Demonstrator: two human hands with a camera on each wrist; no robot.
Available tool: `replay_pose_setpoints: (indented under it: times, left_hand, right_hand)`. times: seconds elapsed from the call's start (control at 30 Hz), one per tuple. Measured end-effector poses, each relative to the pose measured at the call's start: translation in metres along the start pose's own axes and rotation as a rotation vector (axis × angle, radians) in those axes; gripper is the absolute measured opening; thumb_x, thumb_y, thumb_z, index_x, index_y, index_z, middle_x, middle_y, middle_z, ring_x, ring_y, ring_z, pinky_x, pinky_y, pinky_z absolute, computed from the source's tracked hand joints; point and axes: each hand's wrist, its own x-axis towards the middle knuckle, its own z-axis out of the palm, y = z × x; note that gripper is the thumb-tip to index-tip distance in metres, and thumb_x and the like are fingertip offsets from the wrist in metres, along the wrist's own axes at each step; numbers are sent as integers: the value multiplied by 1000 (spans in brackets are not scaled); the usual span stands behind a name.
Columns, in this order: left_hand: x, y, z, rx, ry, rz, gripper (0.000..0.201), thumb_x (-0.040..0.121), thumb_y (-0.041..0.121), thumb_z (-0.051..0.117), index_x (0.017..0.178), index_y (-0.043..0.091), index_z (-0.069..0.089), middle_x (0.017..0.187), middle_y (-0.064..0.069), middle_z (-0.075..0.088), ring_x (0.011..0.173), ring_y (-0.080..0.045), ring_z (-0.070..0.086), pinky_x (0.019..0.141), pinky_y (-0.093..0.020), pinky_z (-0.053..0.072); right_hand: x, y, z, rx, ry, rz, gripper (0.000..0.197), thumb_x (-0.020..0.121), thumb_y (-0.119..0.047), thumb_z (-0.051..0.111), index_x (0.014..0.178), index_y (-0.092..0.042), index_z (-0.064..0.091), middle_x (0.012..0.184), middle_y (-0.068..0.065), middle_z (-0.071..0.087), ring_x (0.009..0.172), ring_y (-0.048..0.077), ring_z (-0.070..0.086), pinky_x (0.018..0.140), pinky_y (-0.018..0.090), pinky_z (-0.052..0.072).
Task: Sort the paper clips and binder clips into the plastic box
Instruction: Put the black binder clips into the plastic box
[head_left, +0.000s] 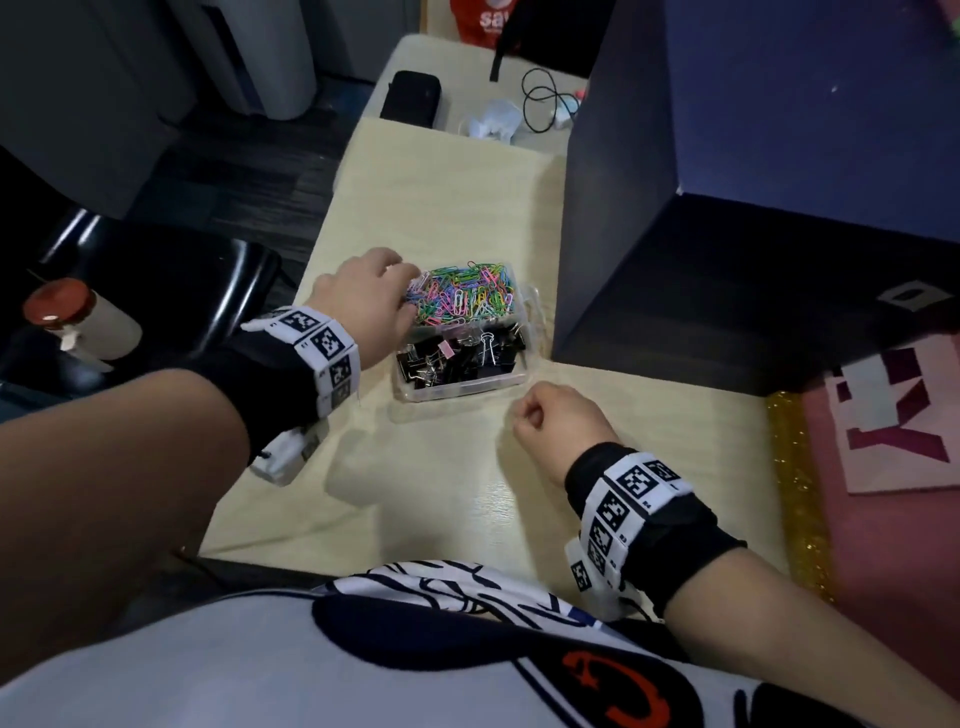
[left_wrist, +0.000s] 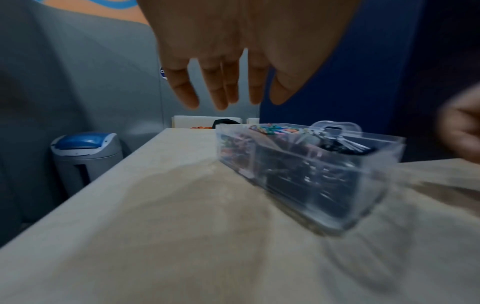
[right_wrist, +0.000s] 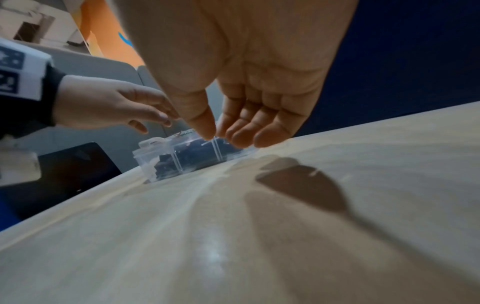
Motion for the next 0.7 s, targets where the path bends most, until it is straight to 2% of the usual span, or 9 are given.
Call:
replay_pose_setpoints:
  times: [0.07, 0.13, 0.27, 0.37, 0.47, 0.57, 0.7]
  left_hand:
    - [11, -1, 1, 8, -94, -42, 51, 96, 37, 44, 143, 20, 33, 150, -2, 34, 131, -29, 40, 104, -50, 37]
    - [19, 1, 1, 24, -161, -52, 54, 97, 40, 39, 145, 18, 28, 148, -5, 38, 127, -30, 45, 101, -49, 39]
    - [22, 5, 3, 108, -68, -62, 48, 97, 44, 37, 137, 17, 37, 129, -13, 56, 114, -34, 54, 92, -45, 40]
    - [19, 4, 8, 146, -96, -1, 42, 98, 43, 34, 131, 18, 42, 114, -16, 64, 106, -35, 59, 86, -41, 42]
    - [10, 6, 16, 126, -178, 89, 38, 100, 40, 32, 116, 12, 51, 99, -18, 66, 91, -34, 61, 74, -38, 45]
    - [-2, 12, 23, 148, -213, 118, 36, 100, 36, 32, 97, 9, 55, 79, -10, 58, 74, -28, 51, 66, -33, 42]
    - [-15, 20, 22, 151, -262, 131, 31, 97, 33, 39, 82, 11, 56, 74, -6, 53, 72, -26, 48, 63, -30, 36]
  right_hand:
    - [-6, 2, 6, -38, -45, 15, 16, 90, -25, 50, 96, -16, 61, 101, 4, 60, 92, 23, 58, 80, 26, 44]
    - [-12, 5, 12, -47, -69, 27, 16, 89, -24, 50, 96, -16, 61, 100, 4, 62, 92, 22, 59, 79, 27, 45]
    - [-20, 9, 22, 4, -41, 58, 16, 92, -33, 51, 89, -19, 57, 97, 2, 59, 88, 21, 55, 75, 25, 40]
    - [-26, 10, 27, 108, 32, 96, 30, 96, -41, 46, 97, -15, 60, 100, 6, 63, 94, 24, 57, 77, 27, 40]
    - [-31, 10, 30, 229, 87, 152, 37, 98, -44, 40, 107, -14, 58, 100, 6, 65, 93, 25, 59, 75, 27, 41]
    - [-33, 13, 28, 278, 108, 200, 38, 99, -45, 37, 110, -14, 55, 99, 6, 65, 87, 23, 57, 73, 28, 40]
    - [-33, 25, 21, 265, 124, 247, 28, 98, -36, 39, 102, -12, 52, 91, 9, 64, 83, 28, 60, 71, 32, 45]
